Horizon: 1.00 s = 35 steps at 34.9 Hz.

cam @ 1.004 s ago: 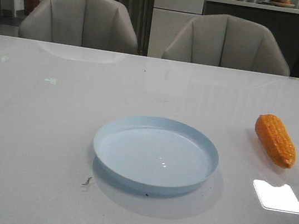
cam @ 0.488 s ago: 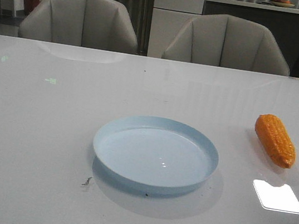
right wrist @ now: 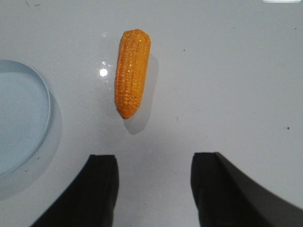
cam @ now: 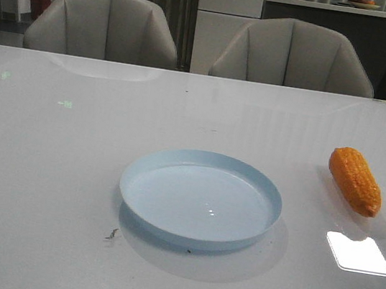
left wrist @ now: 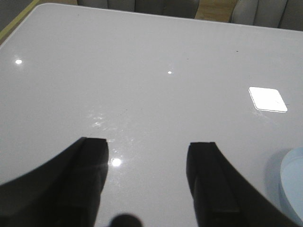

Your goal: Place corn on plate with both arms

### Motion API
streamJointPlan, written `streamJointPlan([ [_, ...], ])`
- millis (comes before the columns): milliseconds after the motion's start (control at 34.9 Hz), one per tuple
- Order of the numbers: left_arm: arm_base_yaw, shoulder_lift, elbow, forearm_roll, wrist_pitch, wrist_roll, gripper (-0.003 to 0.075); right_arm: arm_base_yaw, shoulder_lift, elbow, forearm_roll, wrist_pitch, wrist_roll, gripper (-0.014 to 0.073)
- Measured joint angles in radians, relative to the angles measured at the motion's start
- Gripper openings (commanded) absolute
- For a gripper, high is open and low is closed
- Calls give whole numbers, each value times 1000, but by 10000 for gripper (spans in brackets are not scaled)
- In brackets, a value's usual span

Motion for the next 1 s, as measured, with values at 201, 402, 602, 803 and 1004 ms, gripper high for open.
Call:
streamJointPlan([
  [201, 0, 0, 0, -2, 0, 0, 440, 4, 298, -244, 2, 30, 0, 457],
  [402, 0, 0, 0, -2, 0, 0, 440, 65, 558, -431, 2, 42, -9, 462],
  [602, 0, 0, 0, -2, 2, 0, 440, 100, 803, -573, 6, 86, -11, 511],
  [803, 0, 0, 0, -2, 2, 0, 440, 100, 943, -637, -4, 90, -11, 512],
  [1004, 0, 0, 0, -10, 8, 0, 440, 100, 980, -648, -51, 84, -13, 512],
])
